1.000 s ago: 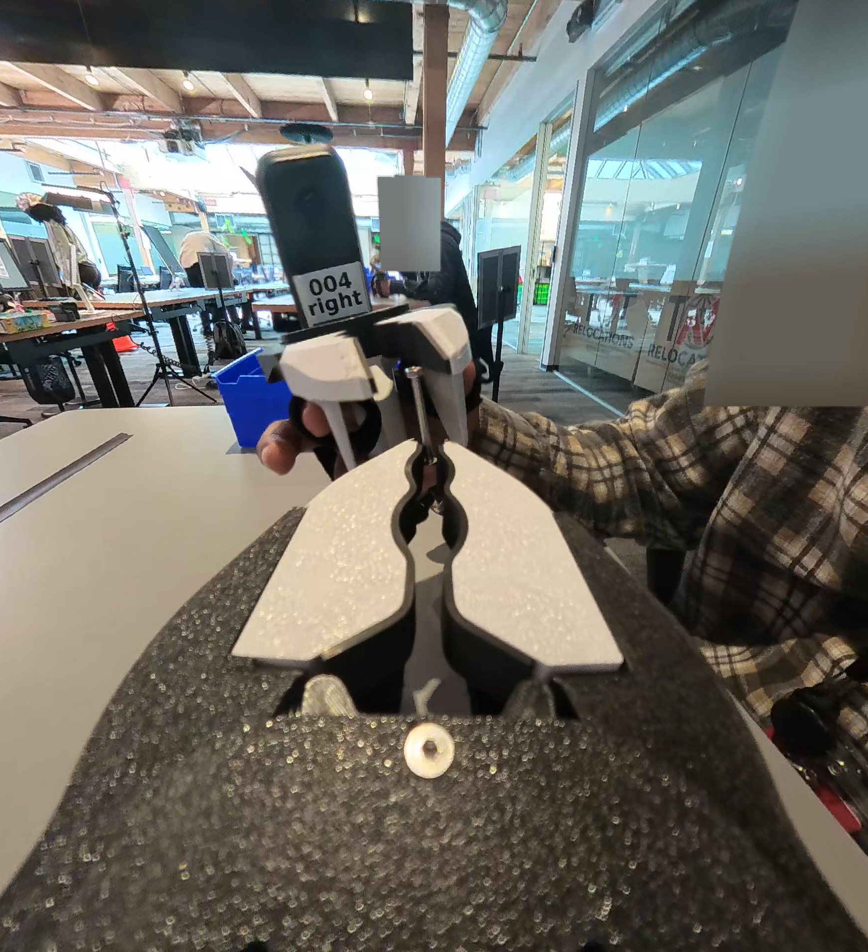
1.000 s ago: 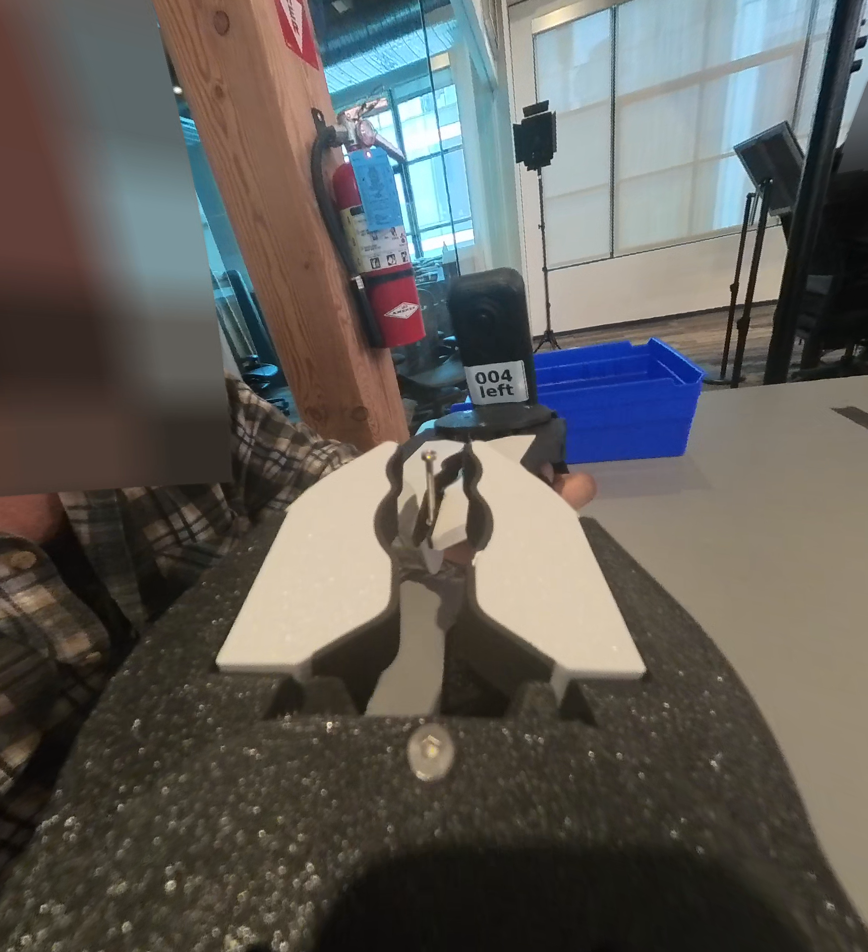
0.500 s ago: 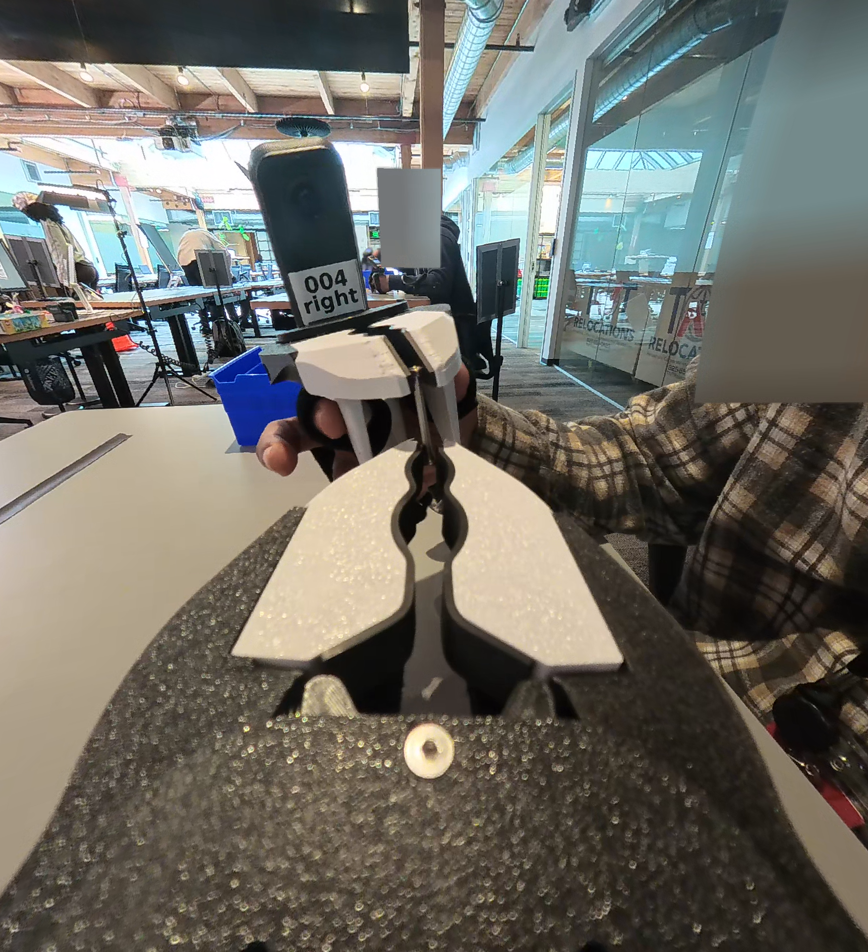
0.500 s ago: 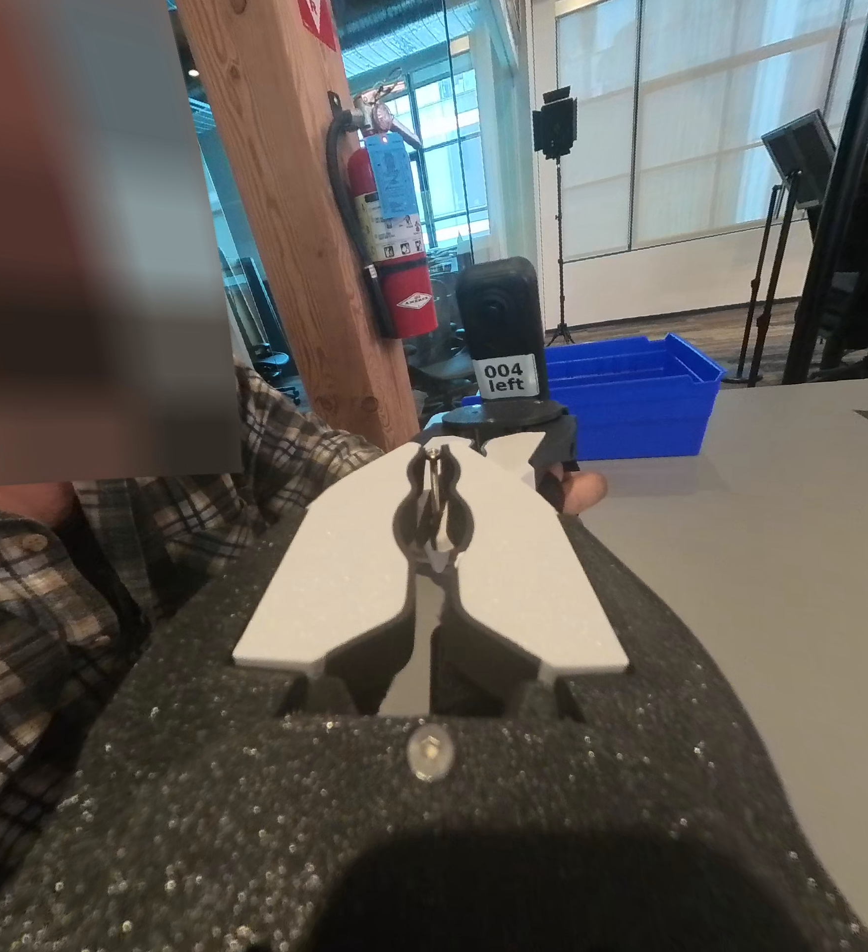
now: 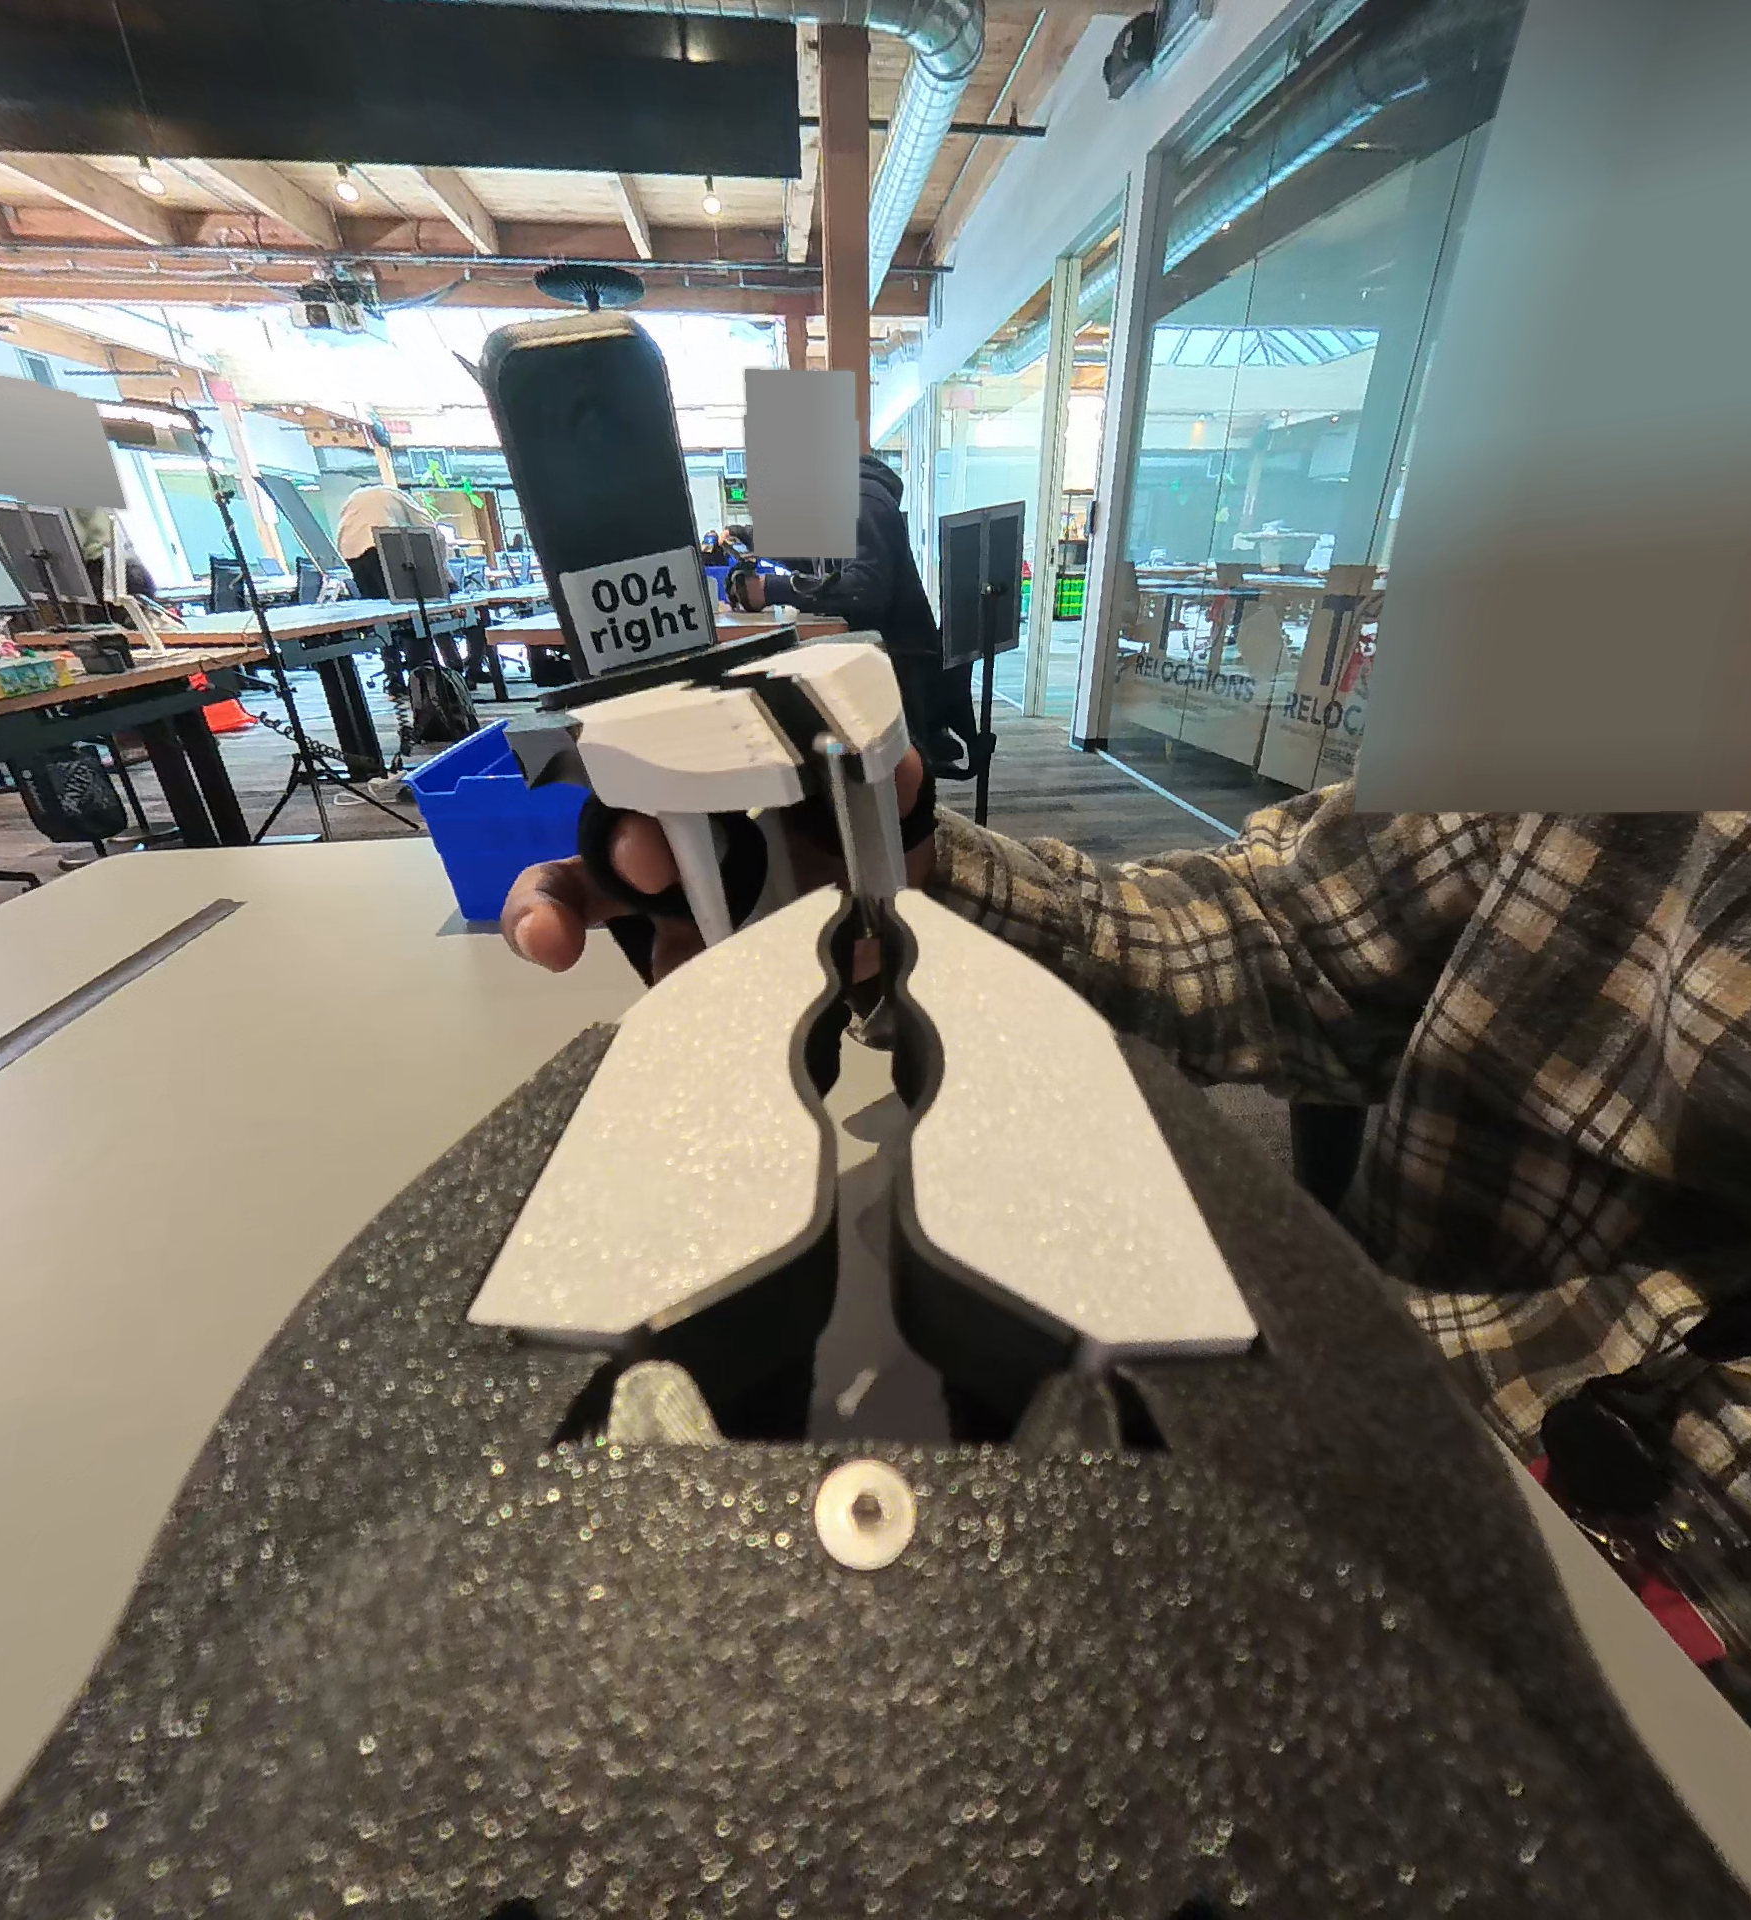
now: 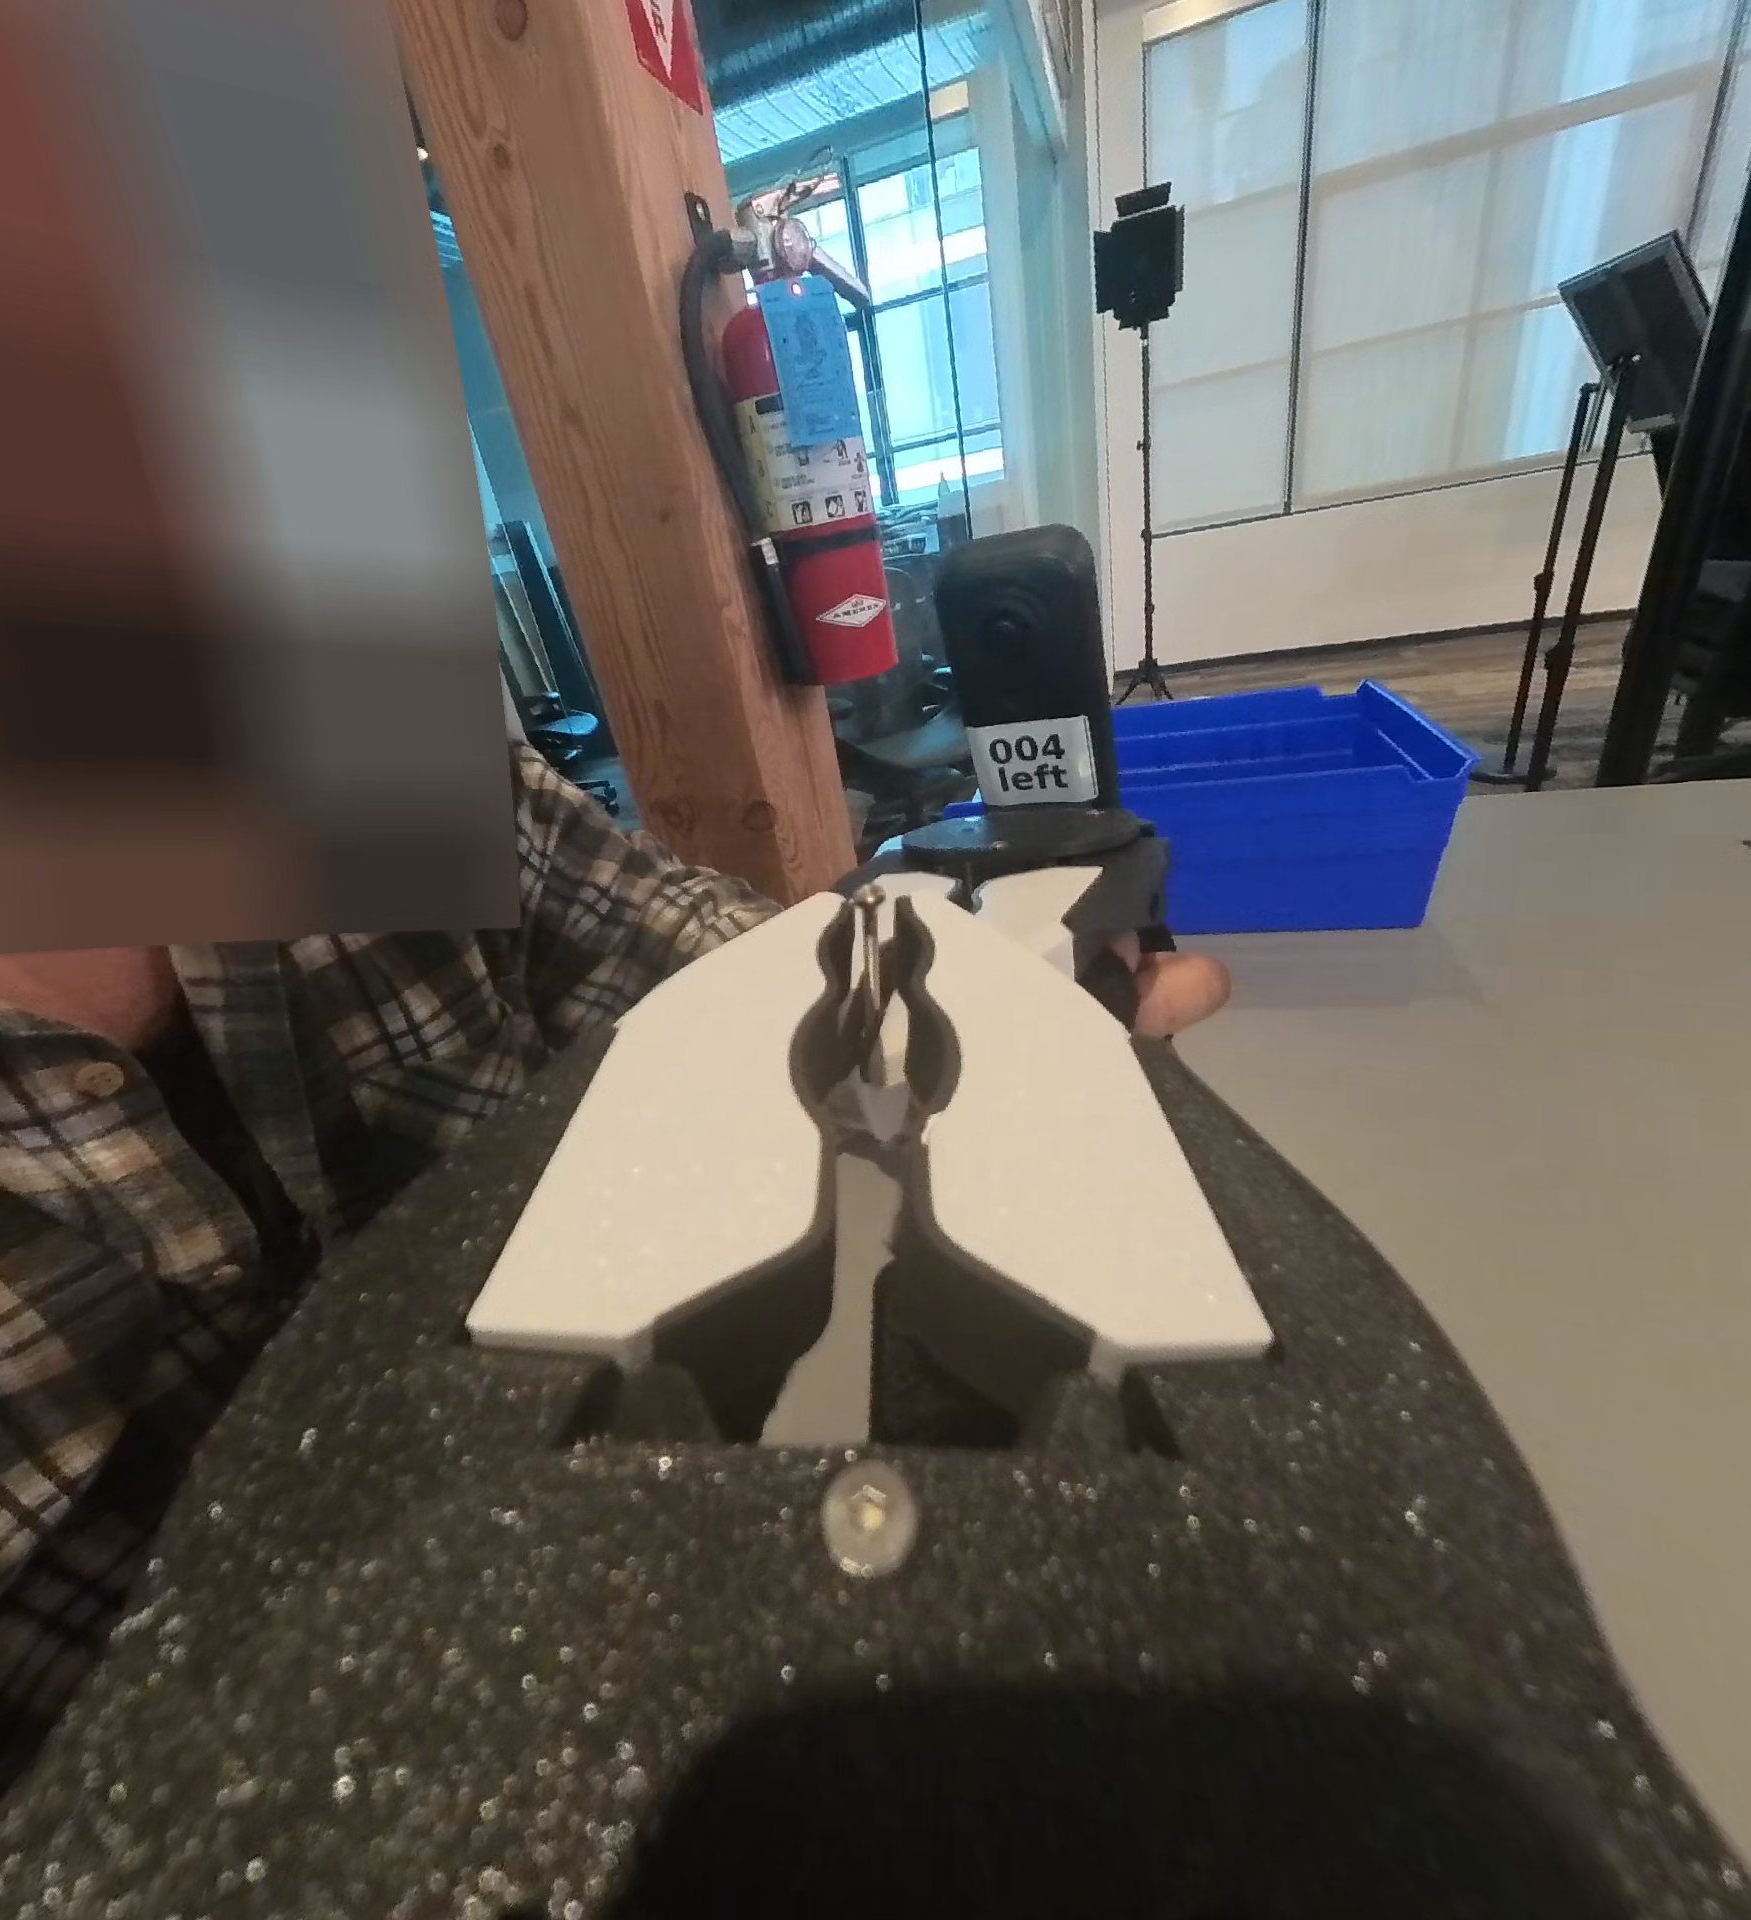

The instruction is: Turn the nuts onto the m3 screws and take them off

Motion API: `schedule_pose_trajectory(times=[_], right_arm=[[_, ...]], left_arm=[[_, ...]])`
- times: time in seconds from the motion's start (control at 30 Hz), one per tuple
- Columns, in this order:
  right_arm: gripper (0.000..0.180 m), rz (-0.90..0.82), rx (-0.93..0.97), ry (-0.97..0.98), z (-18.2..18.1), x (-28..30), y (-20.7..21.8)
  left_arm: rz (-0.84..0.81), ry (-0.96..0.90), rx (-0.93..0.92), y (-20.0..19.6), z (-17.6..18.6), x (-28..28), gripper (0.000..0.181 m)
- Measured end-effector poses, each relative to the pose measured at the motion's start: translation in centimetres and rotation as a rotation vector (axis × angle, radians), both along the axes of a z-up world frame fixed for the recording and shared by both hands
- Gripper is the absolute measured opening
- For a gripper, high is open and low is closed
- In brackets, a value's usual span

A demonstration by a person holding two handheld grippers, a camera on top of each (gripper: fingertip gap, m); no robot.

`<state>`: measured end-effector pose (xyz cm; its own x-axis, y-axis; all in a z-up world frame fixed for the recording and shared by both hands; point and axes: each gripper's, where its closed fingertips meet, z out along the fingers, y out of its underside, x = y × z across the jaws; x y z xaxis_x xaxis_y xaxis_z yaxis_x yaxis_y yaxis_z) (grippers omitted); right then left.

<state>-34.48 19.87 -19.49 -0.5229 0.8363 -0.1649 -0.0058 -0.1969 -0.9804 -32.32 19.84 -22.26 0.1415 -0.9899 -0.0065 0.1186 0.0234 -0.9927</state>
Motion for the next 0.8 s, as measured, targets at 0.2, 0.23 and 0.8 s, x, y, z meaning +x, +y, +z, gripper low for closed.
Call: schedule_pose_trajectory(times=[0.2, 0.23, 0.8], right_arm=[[0.008, 0.003, -0.007, -0.001, 0.00, 0.03, 0.02], [0.008, 0.005, -0.006, 0.001, 0.03, 0.02, -0.04], [0.005, 0.015, -0.013, 0.033, 0.48, 0.03, -0.37]], left_arm=[[0.006, 0.002, -0.005, 0.11, -0.06, -0.01, 0.003], [0.007, 0.002, -0.008, 0.15, -0.10, -0.02, 0.003], [0.010, 0.028, -0.024, 0.35, -0.72, 0.31, 0.003]])
